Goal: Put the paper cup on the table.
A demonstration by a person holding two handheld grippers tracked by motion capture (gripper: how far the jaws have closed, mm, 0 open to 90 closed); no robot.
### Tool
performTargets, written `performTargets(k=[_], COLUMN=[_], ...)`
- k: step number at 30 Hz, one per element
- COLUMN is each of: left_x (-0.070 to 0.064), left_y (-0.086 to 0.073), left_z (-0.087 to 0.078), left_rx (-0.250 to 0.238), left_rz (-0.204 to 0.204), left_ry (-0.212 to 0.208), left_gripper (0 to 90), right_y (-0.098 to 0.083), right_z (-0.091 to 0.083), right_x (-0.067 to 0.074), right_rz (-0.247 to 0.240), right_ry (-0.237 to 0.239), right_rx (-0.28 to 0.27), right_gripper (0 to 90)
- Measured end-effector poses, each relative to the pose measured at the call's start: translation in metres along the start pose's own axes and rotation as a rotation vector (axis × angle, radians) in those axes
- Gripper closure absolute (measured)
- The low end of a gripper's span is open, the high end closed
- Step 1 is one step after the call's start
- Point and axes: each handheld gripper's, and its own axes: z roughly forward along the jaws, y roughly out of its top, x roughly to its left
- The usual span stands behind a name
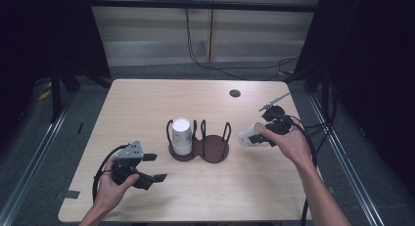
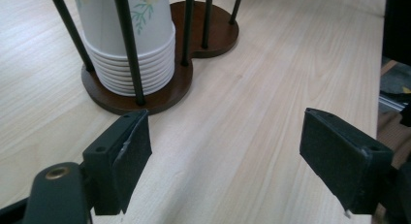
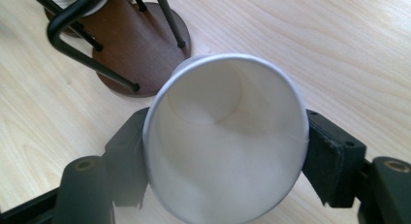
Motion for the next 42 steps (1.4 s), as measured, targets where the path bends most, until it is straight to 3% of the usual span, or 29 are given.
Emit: performTargets(k=[7, 11, 17, 28, 37, 42], left_x=[-0.003, -0.005, -0.005, -0.004, -0.005, -0.006], left_y=[0.0, 0.001, 0.001, 0.001, 0.001, 0.001], left_z=[0.001, 0.002, 0.002, -0.002, 0.001, 0.0], left_rx=[0.003, 0.011, 0.013, -0.002, 0.023, 0.003], left_rz=[0.012, 0.028, 0.019, 0.006, 0.026, 0.019], left_ry=[-0.008, -0.011, -0.01, -0.027, -0.032, -0.044], left_gripper=[18.7, 18.7, 18.7, 18.7, 18.6, 18.7], right_y=[0.015, 0.023, 0.031, 0.036, 0.037, 0.034], right_z=[0.012, 0.019, 0.029, 0.049, 0.057, 0.062], right_x=[0.0, -0.003, -0.004, -0.005, -0.006, -0.007], right_rz=[-0.022, -0.043, -0.051, -0.075, -0.07, -0.046], right_ry=[-0.029, -0.057, -0.087, -0.122, -0.132, -0.126], right_rx=[0.083, 0.165, 0.244, 0.337, 0.315, 0.3], right_gripper=[27.4, 26.8, 26.5, 24.7, 21.4, 20.3])
